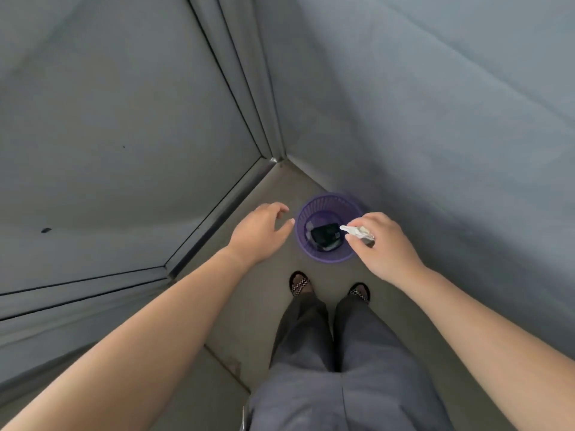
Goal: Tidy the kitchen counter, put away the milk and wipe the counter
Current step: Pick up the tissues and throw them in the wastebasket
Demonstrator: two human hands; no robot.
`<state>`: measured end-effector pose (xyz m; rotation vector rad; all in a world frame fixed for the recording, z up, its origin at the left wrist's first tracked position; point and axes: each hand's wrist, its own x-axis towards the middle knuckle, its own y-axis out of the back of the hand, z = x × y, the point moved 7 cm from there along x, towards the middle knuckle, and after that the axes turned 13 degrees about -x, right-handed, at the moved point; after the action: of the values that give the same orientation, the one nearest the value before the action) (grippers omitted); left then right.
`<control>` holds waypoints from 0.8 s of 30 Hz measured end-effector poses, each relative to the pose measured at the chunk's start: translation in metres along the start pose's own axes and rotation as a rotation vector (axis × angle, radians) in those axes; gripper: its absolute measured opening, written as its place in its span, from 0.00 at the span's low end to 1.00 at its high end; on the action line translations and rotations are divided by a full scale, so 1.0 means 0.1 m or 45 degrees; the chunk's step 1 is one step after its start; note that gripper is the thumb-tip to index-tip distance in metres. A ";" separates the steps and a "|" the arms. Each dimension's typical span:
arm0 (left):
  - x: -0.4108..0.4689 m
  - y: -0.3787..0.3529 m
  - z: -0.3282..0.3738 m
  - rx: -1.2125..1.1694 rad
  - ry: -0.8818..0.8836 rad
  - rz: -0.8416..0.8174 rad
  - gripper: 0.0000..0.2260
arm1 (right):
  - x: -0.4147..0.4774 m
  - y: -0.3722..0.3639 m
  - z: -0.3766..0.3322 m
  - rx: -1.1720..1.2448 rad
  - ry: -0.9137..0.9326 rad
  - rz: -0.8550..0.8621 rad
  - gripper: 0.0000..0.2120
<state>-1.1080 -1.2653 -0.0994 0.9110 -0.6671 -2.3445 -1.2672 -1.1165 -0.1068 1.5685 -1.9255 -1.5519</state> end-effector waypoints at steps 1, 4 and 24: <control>0.11 -0.12 -0.13 -0.002 0.023 -0.019 0.16 | 0.12 -0.14 0.10 0.002 -0.025 -0.013 0.12; 0.48 -0.54 -0.56 -0.037 0.094 -0.052 0.17 | 0.49 -0.63 0.45 0.000 -0.098 -0.063 0.13; 2.10 -2.86 -2.65 0.055 0.327 -0.053 0.27 | 2.15 -3.18 1.93 -0.162 -0.160 -0.309 0.27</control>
<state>-1.1350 -1.2532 -0.5420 1.2299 -0.5991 -2.2032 -1.3045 -1.1407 -0.5341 1.7395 -1.7076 -1.8708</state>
